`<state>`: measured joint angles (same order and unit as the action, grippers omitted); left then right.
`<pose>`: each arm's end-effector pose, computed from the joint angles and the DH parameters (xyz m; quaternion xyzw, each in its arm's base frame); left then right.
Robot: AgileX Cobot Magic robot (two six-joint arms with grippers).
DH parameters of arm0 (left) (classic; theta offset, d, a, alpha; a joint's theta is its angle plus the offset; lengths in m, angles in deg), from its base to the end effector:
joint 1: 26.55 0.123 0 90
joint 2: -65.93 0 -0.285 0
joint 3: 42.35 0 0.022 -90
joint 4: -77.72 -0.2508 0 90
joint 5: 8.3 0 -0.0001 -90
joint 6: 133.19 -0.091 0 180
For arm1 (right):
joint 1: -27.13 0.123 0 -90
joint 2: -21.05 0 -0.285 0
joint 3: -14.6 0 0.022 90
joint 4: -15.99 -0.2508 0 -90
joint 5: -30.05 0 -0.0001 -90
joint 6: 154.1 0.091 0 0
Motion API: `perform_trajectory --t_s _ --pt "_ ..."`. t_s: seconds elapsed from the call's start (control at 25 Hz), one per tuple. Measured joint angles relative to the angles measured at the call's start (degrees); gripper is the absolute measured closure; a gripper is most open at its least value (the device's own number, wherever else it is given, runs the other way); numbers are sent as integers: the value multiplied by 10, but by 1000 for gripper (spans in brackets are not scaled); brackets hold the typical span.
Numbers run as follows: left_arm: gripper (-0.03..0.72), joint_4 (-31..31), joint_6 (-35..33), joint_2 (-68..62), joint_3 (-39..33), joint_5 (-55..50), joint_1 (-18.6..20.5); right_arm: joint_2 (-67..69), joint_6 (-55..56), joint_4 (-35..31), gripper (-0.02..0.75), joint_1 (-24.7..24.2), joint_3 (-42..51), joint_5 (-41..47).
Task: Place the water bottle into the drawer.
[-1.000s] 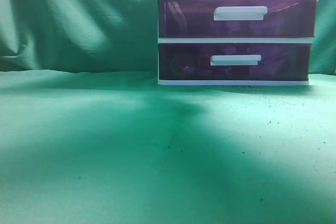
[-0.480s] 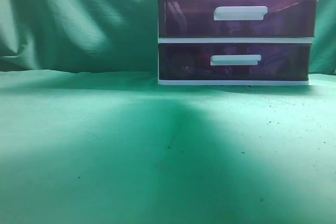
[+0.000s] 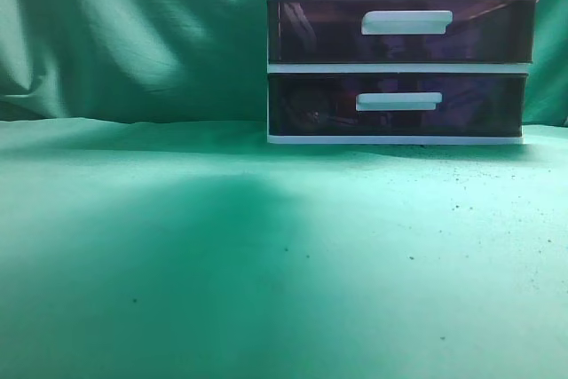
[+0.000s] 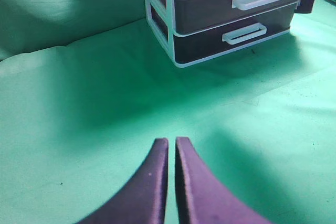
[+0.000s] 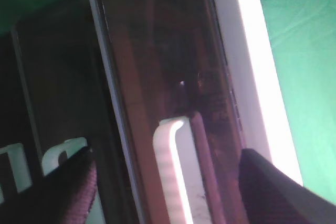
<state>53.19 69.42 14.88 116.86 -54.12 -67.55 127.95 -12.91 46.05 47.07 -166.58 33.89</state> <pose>0.1167 -0.0655 0.4070 0.1808 0.8177 -0.0907 0.5389 0.3923 0.1390 0.3192 -0.5625 0.5888 -0.2525 0.5227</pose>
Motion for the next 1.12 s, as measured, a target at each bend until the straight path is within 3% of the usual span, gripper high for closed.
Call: perform_trajectory --t_s 0.2,0.28,0.4,0.52,0.68,0.88,1.12 --pt "688 0 0 0 0 0 0 -70 53 -5 231 37 0 109" --pt "688 2 0 2 0 1 0 -105 91 -8 362 60 -1 195" --pt "688 14 0 12 0 11 0 -156 144 -15 620 97 -1 307" --pt "688 43 0 69 -39 63 0 -203 222 -23 738 120 -1 402" --pt "688 72 0 168 -121 111 0 -282 294 -85 738 124 -1 465" --pt "688 94 0 299 -228 136 0 -385 255 -233 738 124 11 482" --pt "688 121 0 436 -328 163 0 -514 193 -386 738 124 132 463"
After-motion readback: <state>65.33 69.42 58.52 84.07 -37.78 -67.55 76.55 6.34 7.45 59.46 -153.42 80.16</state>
